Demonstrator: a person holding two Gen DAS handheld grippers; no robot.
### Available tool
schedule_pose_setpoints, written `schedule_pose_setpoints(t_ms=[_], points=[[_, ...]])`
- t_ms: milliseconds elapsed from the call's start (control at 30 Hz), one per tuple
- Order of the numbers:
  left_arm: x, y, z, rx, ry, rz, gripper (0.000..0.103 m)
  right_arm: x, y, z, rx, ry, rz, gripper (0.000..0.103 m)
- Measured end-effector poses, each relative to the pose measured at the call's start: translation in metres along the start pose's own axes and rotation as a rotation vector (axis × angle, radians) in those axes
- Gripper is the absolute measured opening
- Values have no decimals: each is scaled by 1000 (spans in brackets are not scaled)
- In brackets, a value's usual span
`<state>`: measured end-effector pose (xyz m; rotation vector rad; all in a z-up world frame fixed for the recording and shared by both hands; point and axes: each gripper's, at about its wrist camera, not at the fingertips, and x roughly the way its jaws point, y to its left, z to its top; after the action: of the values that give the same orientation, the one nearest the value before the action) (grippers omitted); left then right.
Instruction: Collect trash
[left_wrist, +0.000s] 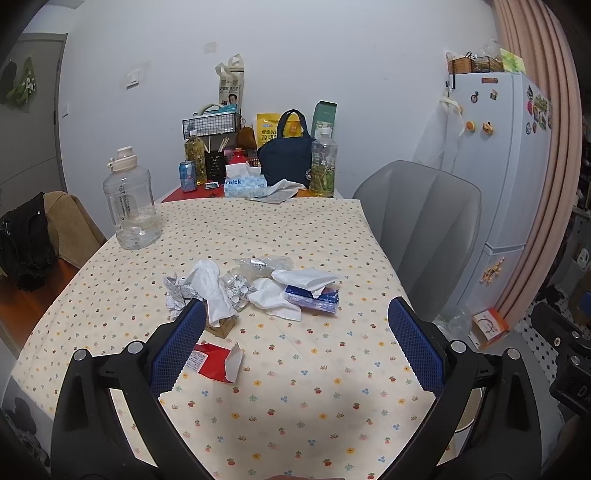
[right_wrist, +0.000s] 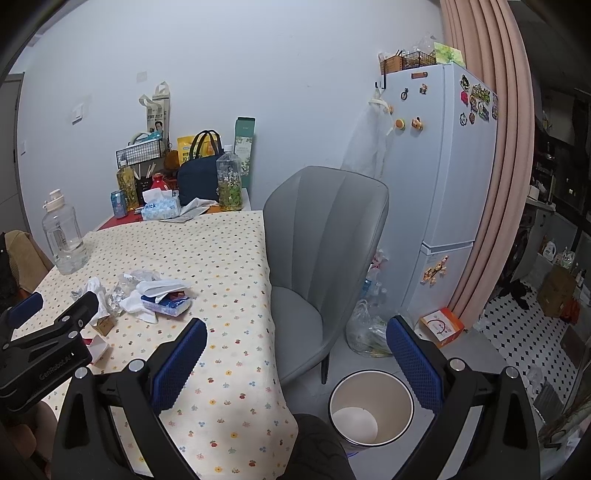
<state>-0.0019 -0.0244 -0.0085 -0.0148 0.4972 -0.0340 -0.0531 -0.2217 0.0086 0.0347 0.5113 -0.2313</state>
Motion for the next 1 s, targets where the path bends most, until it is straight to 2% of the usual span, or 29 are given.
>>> schedule_pose_setpoints(t_ms=[467,1000], points=[[6,11,-6,-25,19,-4,98,8,6,-4,-3,10,8,95],[28,87,-20,-123,72,98,98,47,70,-9,-63,73,129,95]])
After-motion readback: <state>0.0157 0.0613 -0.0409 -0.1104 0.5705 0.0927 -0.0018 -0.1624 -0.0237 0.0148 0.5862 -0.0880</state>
